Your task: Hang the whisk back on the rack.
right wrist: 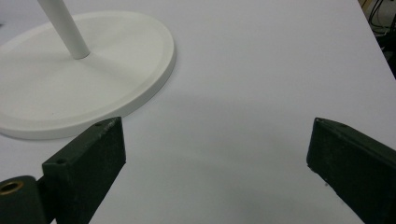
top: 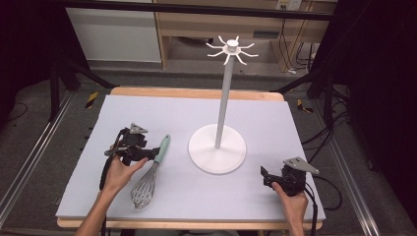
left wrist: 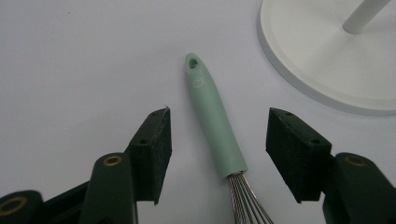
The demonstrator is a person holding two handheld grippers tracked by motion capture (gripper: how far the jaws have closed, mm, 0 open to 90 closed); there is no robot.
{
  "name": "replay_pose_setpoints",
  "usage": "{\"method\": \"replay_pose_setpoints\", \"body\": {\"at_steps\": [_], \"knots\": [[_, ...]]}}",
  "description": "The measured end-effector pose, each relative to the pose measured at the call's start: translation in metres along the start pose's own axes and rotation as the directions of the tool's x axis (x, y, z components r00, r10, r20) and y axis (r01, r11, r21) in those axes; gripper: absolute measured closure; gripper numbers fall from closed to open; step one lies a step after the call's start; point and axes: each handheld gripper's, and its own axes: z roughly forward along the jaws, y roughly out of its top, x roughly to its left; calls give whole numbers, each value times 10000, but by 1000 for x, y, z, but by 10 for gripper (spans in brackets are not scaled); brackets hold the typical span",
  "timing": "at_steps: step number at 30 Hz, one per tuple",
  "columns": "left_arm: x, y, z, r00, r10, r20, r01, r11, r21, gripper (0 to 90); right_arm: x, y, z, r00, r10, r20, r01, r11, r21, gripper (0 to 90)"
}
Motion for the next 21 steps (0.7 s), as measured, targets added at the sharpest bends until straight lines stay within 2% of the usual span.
{"method": "replay_pose_setpoints", "body": {"at_steps": [5, 13, 21], "knots": [[0, 0, 5, 10000, 39, -52, -38, 9997, 260, 412, 0, 0, 1, 10000, -40, 8, 40, 10000, 43, 50], [-1, -2, 15, 9999, -120, -40, 123, 9978, 656, 438, 1, 0, 1, 10000, -54, -48, 55, 9999, 115, 51], [-4, -4, 24, 10000, -99, -2, 99, 9939, 1097, 468, 1, 0, 2, 9999, -99, -50, 100, 9998, 163, 51]]}}
